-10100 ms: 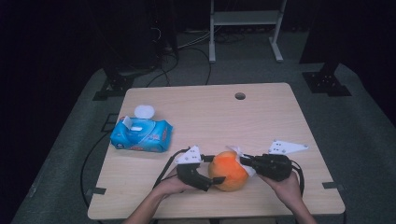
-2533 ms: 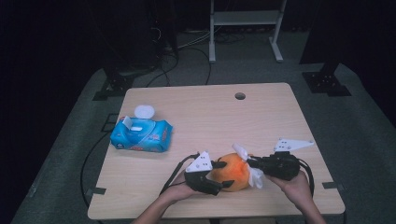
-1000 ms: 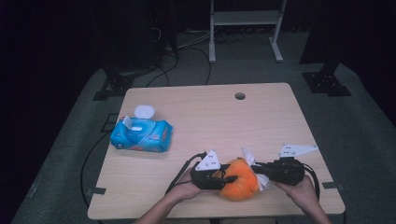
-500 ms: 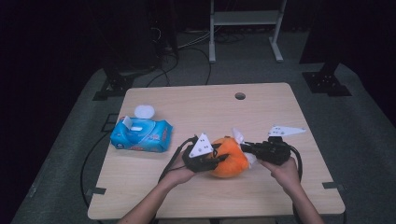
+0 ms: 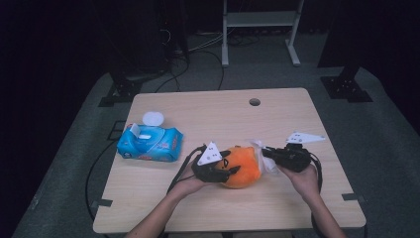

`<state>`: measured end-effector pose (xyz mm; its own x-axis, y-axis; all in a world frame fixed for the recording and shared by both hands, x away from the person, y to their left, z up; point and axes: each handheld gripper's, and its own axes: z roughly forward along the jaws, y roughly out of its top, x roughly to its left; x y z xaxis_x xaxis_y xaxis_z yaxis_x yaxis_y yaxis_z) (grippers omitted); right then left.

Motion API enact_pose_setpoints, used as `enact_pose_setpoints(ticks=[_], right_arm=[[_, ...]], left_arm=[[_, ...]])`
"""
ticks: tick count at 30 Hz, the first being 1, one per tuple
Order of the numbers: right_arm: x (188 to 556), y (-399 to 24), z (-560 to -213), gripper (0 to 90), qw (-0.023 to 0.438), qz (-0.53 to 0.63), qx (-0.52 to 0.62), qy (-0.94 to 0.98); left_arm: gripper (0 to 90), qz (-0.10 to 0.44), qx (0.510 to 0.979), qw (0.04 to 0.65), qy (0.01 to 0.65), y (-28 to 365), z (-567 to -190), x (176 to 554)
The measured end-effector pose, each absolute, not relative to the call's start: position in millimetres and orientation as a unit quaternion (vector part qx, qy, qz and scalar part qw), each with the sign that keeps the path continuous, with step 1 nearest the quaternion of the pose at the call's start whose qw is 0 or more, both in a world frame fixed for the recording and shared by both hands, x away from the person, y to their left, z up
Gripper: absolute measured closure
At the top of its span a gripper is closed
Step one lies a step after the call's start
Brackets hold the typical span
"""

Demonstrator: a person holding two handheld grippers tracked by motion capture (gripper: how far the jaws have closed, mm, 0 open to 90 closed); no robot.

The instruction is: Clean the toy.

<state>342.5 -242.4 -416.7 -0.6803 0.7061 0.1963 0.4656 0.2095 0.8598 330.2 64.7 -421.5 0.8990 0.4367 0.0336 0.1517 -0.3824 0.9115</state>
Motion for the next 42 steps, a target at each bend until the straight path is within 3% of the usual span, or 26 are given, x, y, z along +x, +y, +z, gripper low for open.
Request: enact_pose_setpoints(ticks=[9,19,26,42], right_arm=[[344.4,-280.8,-422.1,82.3,0.145,0.472,0.41,0.767],[339.5,-322.2,-438.9,80.7,0.153,0.446,0.448,0.76],[334.9,-337.2,-442.7,57.9,0.159,0.437,0.464,0.754],[317.3,-341.6,-438.7,53.1,0.159,0.439,0.449,0.762]], left_arm=[[27.3,0.135,0.811,0.539,0.183,77.1,-408.4,325.7],[22.7,0.154,0.8,0.537,0.219,112.2,-405.9,323.9],[18.0,0.16,0.797,0.53,0.243,133.4,-409.2,318.9],[14.0,0.171,0.785,0.527,0.277,161.0,-414.3,314.7]])
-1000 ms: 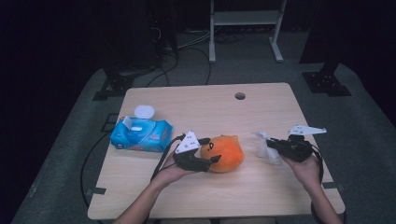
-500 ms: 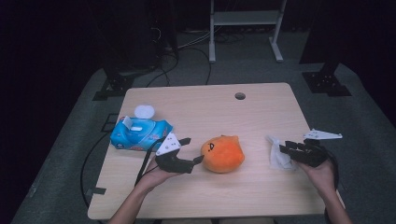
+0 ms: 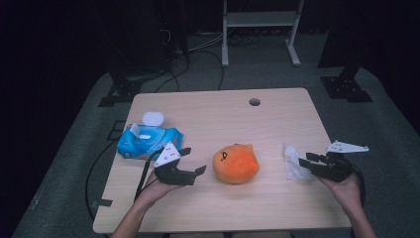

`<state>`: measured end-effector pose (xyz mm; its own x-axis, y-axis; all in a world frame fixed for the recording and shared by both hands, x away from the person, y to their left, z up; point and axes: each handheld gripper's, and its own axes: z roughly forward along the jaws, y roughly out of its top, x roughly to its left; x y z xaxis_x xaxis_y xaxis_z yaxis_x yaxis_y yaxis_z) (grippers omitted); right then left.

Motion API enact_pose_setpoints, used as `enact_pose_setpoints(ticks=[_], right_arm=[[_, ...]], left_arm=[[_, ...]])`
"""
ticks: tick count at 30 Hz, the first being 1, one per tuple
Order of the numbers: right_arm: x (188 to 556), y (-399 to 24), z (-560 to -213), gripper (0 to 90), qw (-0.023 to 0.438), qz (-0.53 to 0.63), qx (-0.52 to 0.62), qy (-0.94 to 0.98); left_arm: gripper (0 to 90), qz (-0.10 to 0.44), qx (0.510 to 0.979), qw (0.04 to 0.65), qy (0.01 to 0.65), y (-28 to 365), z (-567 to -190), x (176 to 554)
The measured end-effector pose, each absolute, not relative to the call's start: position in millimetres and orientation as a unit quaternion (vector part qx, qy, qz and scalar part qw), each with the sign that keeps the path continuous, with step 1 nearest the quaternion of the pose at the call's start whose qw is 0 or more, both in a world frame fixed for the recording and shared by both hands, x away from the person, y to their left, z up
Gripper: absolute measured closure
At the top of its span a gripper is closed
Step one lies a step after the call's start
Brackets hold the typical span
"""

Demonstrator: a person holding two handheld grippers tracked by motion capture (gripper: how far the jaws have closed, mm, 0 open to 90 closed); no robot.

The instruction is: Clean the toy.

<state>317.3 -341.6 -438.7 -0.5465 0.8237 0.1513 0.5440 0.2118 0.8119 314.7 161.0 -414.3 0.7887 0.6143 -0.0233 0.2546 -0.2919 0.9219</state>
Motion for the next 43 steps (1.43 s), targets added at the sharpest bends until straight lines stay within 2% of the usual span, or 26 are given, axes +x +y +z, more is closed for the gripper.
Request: enact_pose_setpoints(ticks=[30,43], right_arm=[[303.8,-332.8,-440.7,43.6,0.152,0.435,0.431,0.776],[295.4,-323.4,-445.0,38.6,0.155,0.443,0.417,0.778]], left_arm=[[12.4,0.191,0.775,0.5,0.337,225.0,-436.4,294.9],[11.1,0.189,0.77,0.498,0.352,232.0,-449.1,288.9]])
